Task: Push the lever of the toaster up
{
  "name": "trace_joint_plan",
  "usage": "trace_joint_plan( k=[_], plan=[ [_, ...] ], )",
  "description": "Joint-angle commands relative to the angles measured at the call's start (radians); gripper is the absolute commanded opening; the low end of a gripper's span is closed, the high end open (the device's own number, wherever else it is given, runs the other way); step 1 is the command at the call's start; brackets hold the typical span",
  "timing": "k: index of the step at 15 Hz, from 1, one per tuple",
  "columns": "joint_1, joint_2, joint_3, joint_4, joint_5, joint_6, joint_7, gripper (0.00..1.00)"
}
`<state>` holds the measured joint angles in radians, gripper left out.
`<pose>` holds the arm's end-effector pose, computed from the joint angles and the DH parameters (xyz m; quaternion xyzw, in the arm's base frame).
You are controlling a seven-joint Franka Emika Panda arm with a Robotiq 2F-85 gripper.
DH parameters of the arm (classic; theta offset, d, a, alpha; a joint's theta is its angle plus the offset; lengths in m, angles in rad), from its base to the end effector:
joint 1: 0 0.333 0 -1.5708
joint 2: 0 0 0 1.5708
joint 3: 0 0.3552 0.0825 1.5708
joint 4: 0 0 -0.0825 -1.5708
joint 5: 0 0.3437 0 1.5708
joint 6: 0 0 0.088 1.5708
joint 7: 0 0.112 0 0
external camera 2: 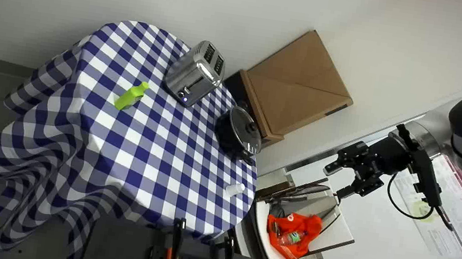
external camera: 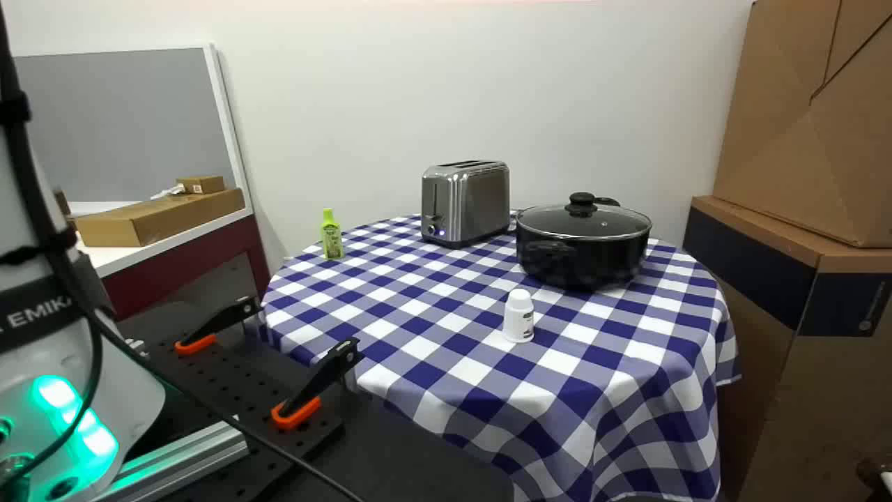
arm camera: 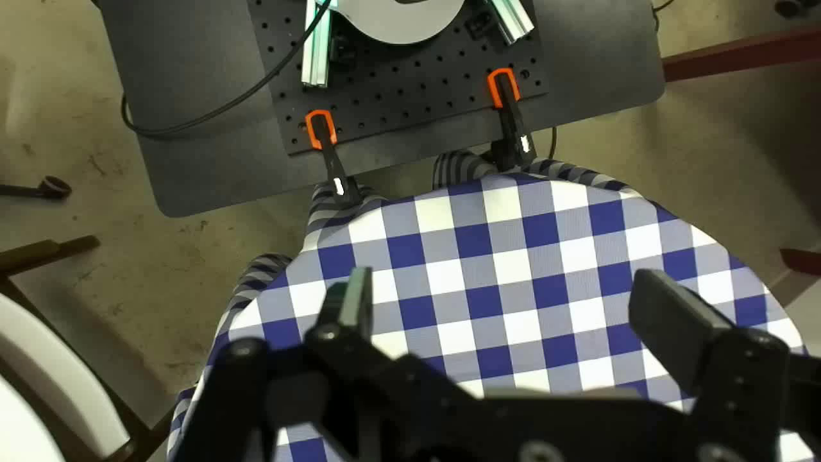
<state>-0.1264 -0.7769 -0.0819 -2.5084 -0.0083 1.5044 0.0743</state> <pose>0.2170 -0.0537 0.5409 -0.9853 0.1249 0.1126 0.0306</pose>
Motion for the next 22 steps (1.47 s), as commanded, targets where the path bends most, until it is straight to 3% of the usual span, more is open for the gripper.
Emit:
trace_joint_plan(
  k=[1, 7, 12, 16, 19, 20, 22],
  plan=[
    [-0.001, 0.001, 0.001, 0.002, 0.0, -0.001, -0.001, 1.0],
    [-0.004, 0.0, 0.049, -0.031, -0.05, 0.115, 0.045, 1.0],
    [0.009, 0.02, 0.118, -0.09, -0.101, 0.379, 0.119, 1.0],
    [0.013, 0.1, 0.168, -0.119, -0.107, 0.555, 0.176, 1.0],
    [0.002, 0.173, 0.228, -0.139, -0.171, 0.716, 0.229, 1.0],
    [-0.002, 0.204, 0.248, -0.141, -0.195, 0.768, 0.255, 0.84],
    [-0.007, 0.274, 0.283, -0.135, -0.239, 0.852, 0.302, 0.67]
  ],
)
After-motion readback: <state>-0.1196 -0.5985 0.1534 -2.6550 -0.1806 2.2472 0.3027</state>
